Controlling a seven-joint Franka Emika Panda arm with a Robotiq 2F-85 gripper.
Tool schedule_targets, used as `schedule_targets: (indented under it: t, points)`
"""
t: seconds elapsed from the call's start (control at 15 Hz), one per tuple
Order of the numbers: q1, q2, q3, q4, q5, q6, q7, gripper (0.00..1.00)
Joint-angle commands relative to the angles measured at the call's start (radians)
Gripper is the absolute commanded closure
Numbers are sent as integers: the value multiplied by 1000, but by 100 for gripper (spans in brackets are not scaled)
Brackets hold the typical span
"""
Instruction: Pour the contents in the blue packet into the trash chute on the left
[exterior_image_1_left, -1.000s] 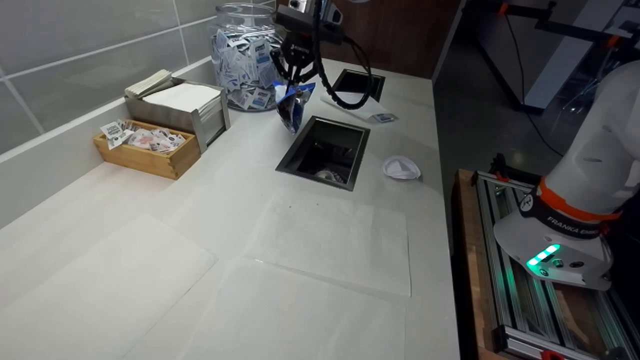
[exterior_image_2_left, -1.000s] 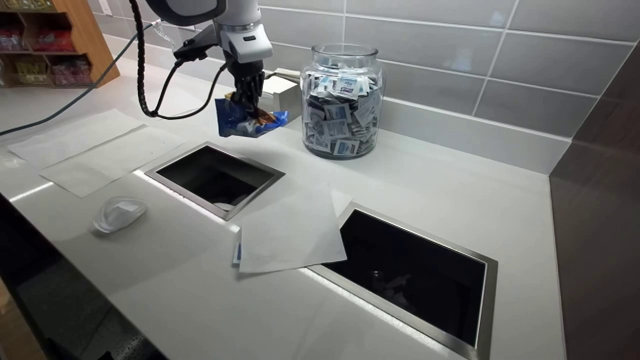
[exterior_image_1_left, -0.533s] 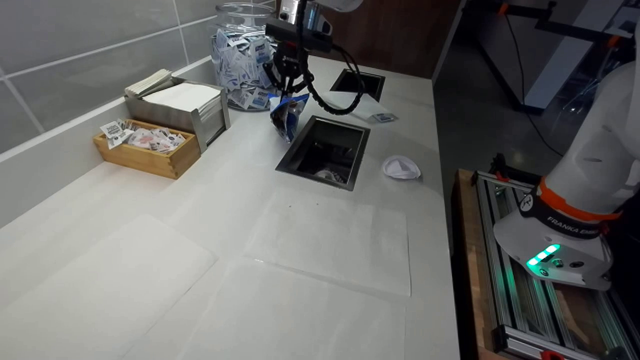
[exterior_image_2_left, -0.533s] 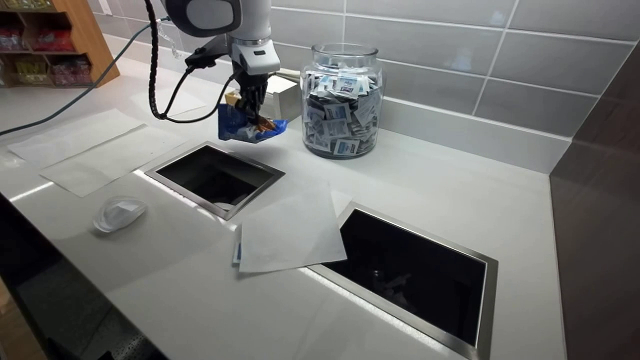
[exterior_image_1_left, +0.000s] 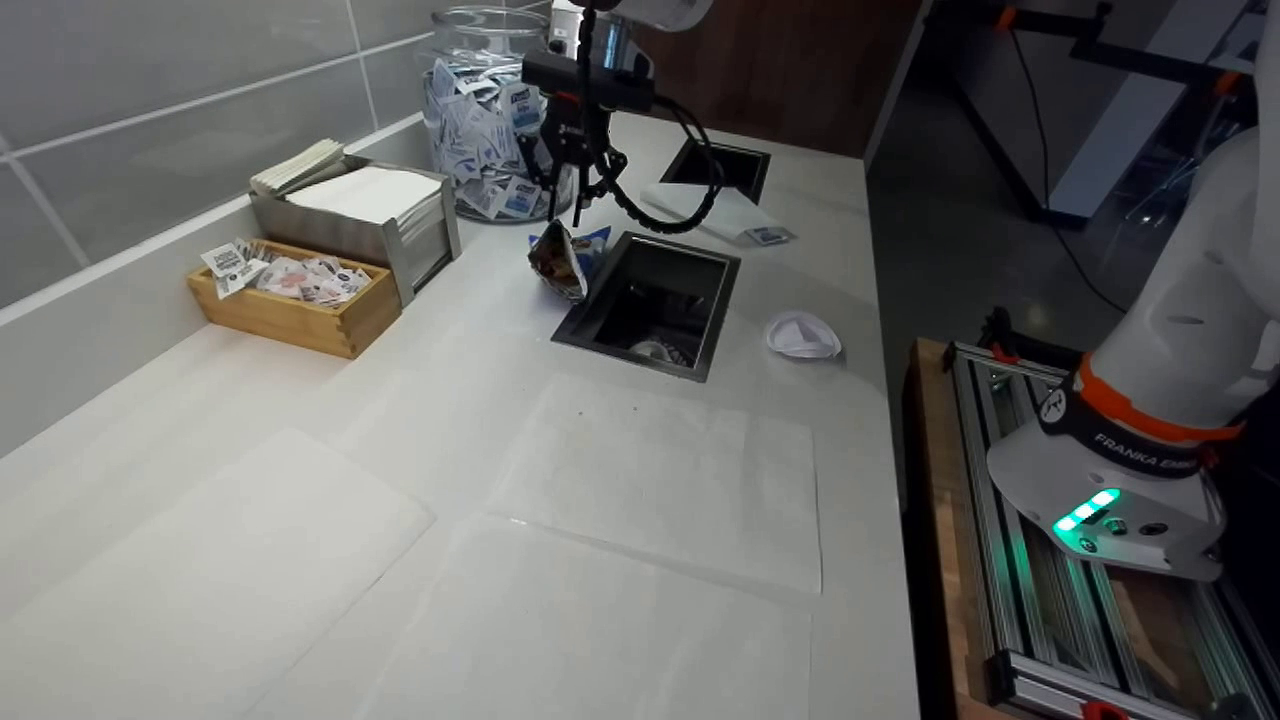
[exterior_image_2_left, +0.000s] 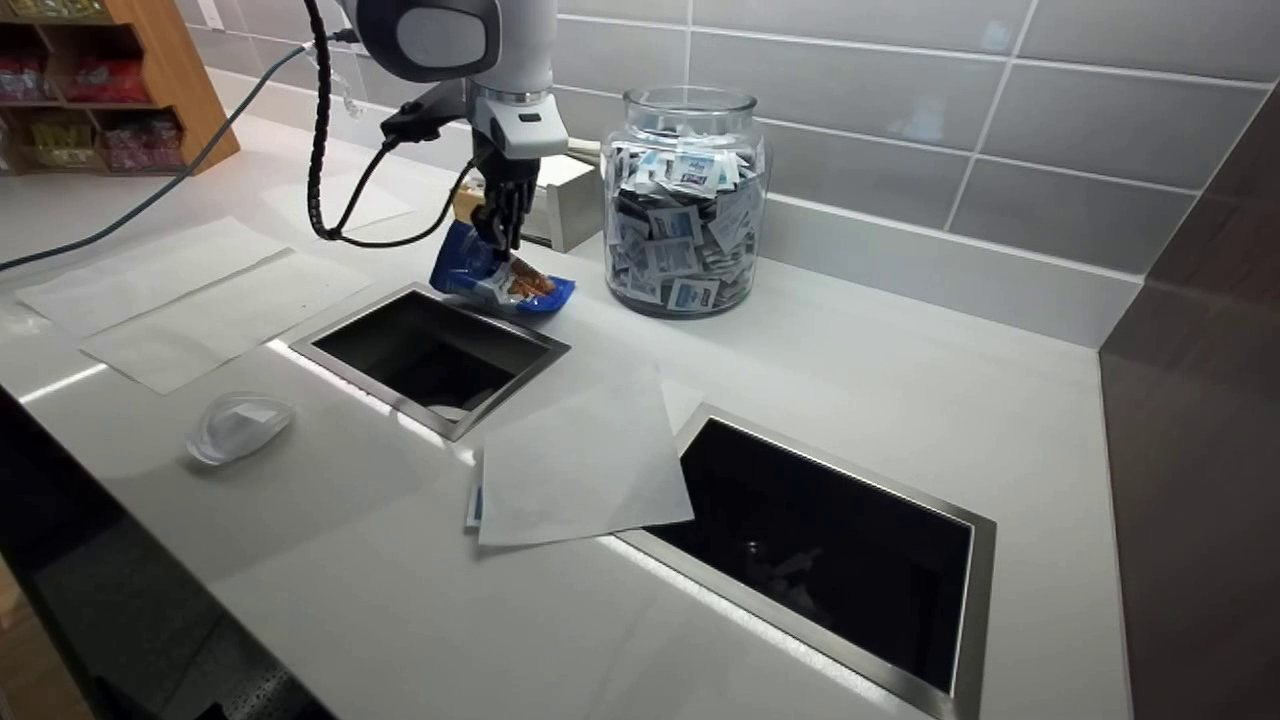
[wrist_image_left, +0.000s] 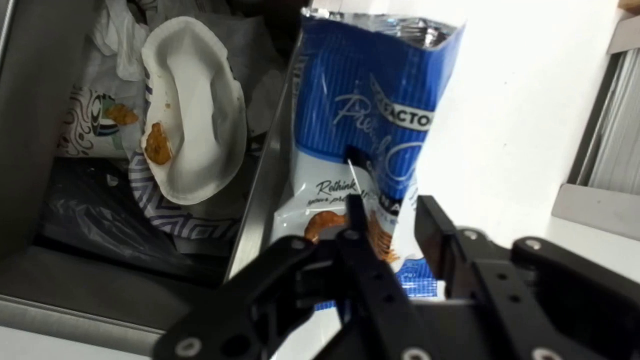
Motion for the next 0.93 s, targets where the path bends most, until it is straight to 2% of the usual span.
schedule_targets:
  t: [0.0,0.2,0.33,0.47,0.87]
  points:
    - [2,20,-7,34,15,-25,3,36]
    - [14,-11,-19,20,-20,-54,24,14]
    - [36,-32,-41,4,-83,-89,73,1]
    - [51,-64,-53,-24,-126,-71,110,0]
    - [110,-201,-93,-124,-353,7,328,0]
